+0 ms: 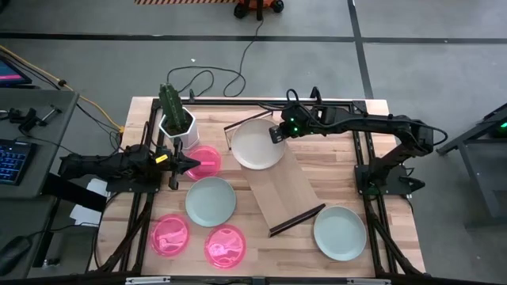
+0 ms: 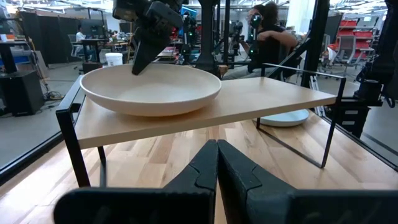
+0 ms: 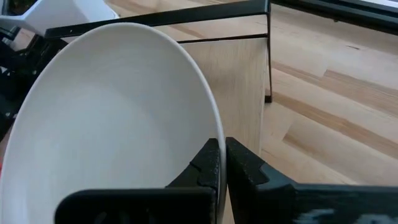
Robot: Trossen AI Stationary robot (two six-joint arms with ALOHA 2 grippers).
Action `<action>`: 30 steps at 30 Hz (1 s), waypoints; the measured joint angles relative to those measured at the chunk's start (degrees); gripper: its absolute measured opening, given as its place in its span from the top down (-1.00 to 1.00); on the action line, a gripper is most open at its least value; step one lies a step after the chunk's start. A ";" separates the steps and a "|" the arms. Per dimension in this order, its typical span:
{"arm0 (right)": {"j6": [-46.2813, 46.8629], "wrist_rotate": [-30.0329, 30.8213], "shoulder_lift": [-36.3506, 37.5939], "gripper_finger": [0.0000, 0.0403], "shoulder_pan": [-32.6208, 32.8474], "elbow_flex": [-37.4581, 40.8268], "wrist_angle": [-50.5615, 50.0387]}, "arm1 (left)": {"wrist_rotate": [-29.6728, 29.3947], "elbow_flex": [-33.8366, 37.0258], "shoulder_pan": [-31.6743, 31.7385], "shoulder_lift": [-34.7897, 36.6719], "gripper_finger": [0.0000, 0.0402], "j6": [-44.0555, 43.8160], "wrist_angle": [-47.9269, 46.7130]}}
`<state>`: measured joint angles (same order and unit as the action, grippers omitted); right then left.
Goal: Place and stack plates onto a shelf
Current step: Put the white plate on the shelf, then stack the left gray plate on top of the white plate on the shelf
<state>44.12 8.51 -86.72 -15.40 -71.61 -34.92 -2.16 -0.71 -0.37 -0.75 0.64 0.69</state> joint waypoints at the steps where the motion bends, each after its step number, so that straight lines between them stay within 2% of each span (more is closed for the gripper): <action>1: 0.00 0.00 0.00 1.00 0.00 0.00 0.00 | -0.01 0.00 0.00 0.00 1.00 0.00 0.02; 10: -0.17 2.42 0.00 0.97 -0.36 0.00 -0.09 | 0.00 0.00 0.00 0.00 1.00 0.00 0.02; 22: -2.66 2.19 0.74 0.41 -0.75 0.00 -0.07 | -0.02 0.00 0.01 0.00 1.00 -0.02 0.02; 26: -5.67 2.25 5.14 0.31 -1.63 0.00 -1.69 | -0.01 0.00 0.00 0.00 1.00 -0.01 0.02; 30: -8.40 2.89 12.92 0.28 -0.97 0.00 -9.44 | 0.00 0.00 0.01 0.00 1.00 -0.01 0.01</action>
<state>35.72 11.40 -73.79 -16.37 -71.61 -44.36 -2.15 -0.71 -0.36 -0.75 0.63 0.71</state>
